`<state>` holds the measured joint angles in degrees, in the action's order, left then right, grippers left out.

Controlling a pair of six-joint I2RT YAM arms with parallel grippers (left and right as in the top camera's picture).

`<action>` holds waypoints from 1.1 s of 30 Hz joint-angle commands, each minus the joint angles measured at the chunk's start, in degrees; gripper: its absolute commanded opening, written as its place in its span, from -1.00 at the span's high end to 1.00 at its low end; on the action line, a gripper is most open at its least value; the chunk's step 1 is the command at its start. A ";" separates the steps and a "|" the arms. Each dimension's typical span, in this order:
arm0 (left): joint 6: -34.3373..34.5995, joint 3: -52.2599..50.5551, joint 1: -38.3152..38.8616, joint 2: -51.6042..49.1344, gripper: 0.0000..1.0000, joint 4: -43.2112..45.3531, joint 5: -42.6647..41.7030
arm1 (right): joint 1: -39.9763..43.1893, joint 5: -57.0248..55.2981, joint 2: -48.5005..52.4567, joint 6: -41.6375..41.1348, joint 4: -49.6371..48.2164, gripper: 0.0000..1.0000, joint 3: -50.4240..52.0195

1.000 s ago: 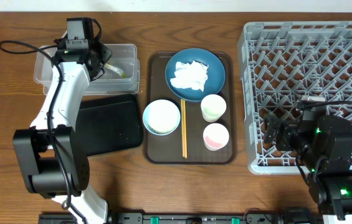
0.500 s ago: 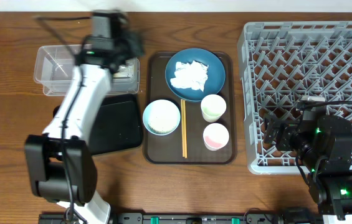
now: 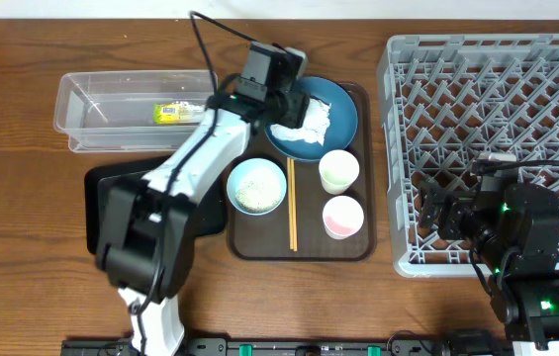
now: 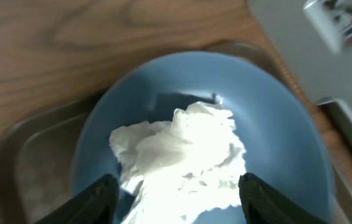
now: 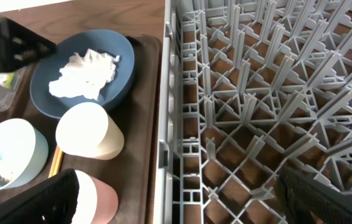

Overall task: Sort waste into correct bins and load items into the dishwasher rack
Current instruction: 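Move the left gripper back to the plate and grasp the white tissue, then carry the tissue left and release it into the clear bin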

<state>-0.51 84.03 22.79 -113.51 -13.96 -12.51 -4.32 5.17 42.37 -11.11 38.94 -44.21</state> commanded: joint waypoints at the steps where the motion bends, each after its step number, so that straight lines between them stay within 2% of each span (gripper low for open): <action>1: -1.66 0.52 0.02 -2.82 -0.39 1.49 1.60 | -0.48 0.24 0.02 0.46 0.42 -0.98 -1.16; 3: -1.66 0.52 0.02 -4.39 -0.44 2.60 1.60 | -0.48 0.26 0.02 0.46 0.70 -0.98 -1.16; 13: -1.60 0.52 0.87 -9.55 -0.42 3.17 1.55 | -0.48 0.24 0.02 0.46 0.72 -0.99 -1.16; 17: -1.62 0.52 1.53 -9.84 -0.14 3.15 1.60 | -0.48 0.24 0.02 0.46 0.76 -0.98 -1.16; 21: -1.62 0.52 1.68 -9.84 0.56 2.21 1.57 | -0.48 0.24 0.02 0.46 0.76 -0.98 -1.16; 24: -1.60 0.52 1.68 -9.81 0.84 1.57 1.57 | -0.48 0.24 0.02 0.46 0.76 -0.98 -1.16; 33: -1.60 0.55 1.51 -5.31 0.88 0.87 1.60 | -0.48 0.24 0.02 0.46 0.79 -0.99 -1.16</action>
<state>-1.74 84.03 24.53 -122.67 -12.71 -11.42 -4.32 5.17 42.37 -11.11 39.64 -44.21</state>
